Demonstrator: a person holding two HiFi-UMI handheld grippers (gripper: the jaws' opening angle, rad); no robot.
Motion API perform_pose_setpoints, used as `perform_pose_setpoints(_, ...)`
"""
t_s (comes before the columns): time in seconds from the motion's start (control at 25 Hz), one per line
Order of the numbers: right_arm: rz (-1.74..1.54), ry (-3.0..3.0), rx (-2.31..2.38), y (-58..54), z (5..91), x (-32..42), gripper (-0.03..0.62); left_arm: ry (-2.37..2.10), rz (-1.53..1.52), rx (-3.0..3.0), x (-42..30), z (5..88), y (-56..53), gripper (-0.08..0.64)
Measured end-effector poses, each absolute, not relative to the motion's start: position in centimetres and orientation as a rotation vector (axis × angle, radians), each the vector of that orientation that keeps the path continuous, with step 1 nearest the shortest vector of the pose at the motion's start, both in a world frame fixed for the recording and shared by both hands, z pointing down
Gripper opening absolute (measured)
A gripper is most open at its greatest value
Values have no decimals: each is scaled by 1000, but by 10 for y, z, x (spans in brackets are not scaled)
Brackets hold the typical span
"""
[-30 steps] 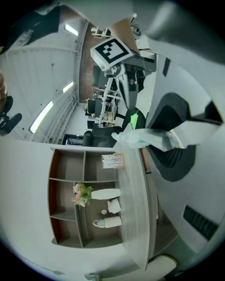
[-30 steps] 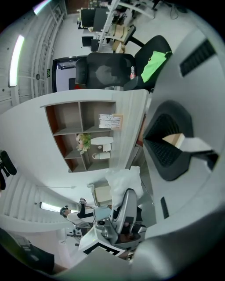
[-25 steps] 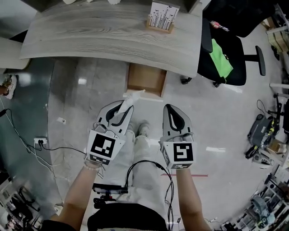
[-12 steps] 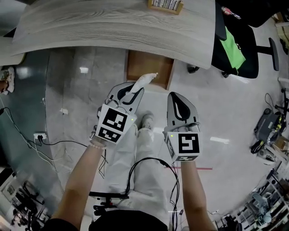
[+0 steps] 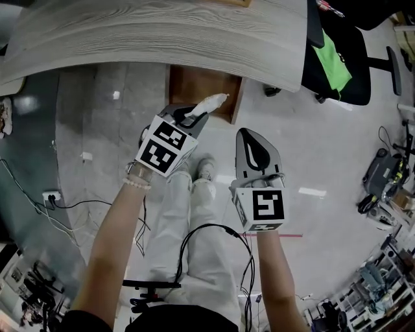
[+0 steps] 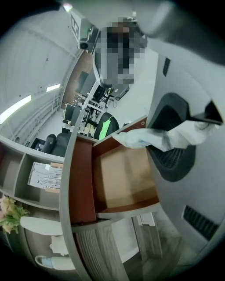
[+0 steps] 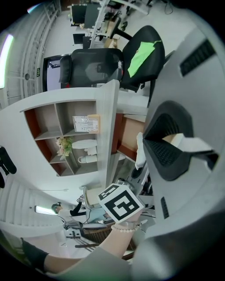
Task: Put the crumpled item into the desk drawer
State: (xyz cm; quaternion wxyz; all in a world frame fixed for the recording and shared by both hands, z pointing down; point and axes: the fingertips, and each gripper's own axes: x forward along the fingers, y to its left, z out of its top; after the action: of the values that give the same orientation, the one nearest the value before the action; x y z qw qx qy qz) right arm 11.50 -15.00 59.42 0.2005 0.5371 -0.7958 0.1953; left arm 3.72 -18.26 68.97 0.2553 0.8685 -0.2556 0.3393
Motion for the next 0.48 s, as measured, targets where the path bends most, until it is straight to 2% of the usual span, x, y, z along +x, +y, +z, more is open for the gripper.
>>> perform_pose_setpoints(0.32, 557, -2234, 1502, -150, 596, 111, 4, -681, 1022, 2313, 43, 708, -192, 95)
perform_pose_setpoints(0.48, 550, -2232, 1497, -149, 596, 111, 5, -702, 1011, 2283, 43, 710, -192, 153)
